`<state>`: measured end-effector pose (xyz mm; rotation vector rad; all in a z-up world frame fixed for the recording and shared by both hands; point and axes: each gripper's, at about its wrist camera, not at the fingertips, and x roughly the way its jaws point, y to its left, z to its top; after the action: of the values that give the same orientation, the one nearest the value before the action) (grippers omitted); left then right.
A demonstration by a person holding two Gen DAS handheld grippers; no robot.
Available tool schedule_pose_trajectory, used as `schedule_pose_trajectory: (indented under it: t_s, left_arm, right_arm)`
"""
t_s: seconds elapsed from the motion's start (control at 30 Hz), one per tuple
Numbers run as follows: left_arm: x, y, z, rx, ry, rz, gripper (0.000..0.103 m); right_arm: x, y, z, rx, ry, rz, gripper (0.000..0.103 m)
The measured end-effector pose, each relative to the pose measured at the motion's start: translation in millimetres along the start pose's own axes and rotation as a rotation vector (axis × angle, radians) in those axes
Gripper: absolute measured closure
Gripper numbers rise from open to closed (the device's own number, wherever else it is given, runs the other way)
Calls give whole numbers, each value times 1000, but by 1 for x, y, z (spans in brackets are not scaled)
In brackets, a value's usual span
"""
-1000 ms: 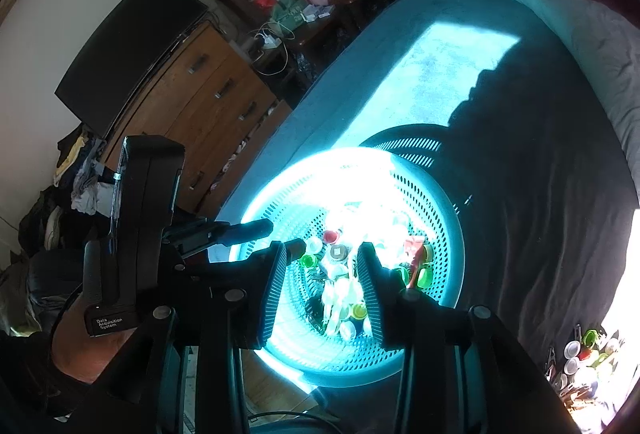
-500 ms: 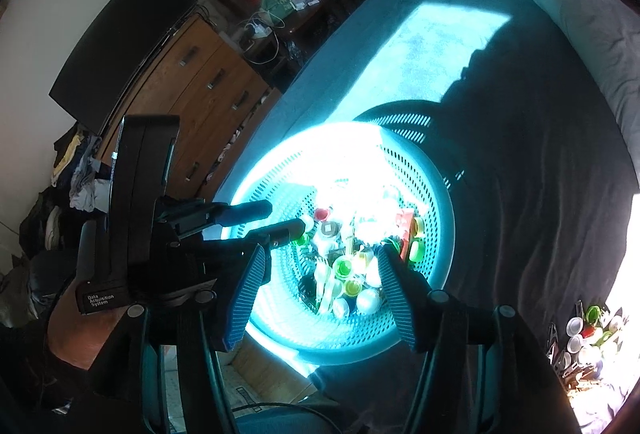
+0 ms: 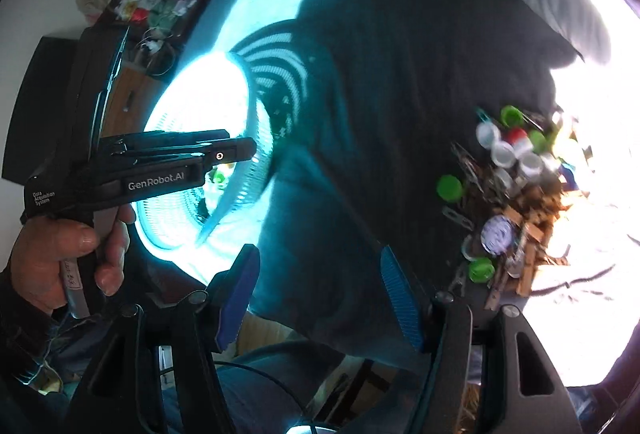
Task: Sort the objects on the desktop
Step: 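Move both tools from the basket back over the pile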
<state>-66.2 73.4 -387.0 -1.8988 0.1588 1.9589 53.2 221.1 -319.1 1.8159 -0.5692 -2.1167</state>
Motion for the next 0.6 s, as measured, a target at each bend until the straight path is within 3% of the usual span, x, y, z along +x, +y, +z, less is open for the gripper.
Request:
schedule_pose_trajectory:
  t_s: [0.17, 0.37, 0.47, 0.6]
  left_arm:
    - [65, -29, -3, -114, 133, -123, 61]
    - [130, -64, -7, -231, 221, -214, 61]
    - [160, -67, -7, -428, 275, -348, 60]
    - [179, -74, -5, -606, 294, -389, 60]
  right_arm:
    - [-11, -69, -33, 112, 15, -34, 40]
    - [-9, -110, -60, 162, 45, -22, 40]
    - [-5, -122, -69, 174, 58, -4, 40]
    - [-3, -134, -76, 180, 63, 15, 40]
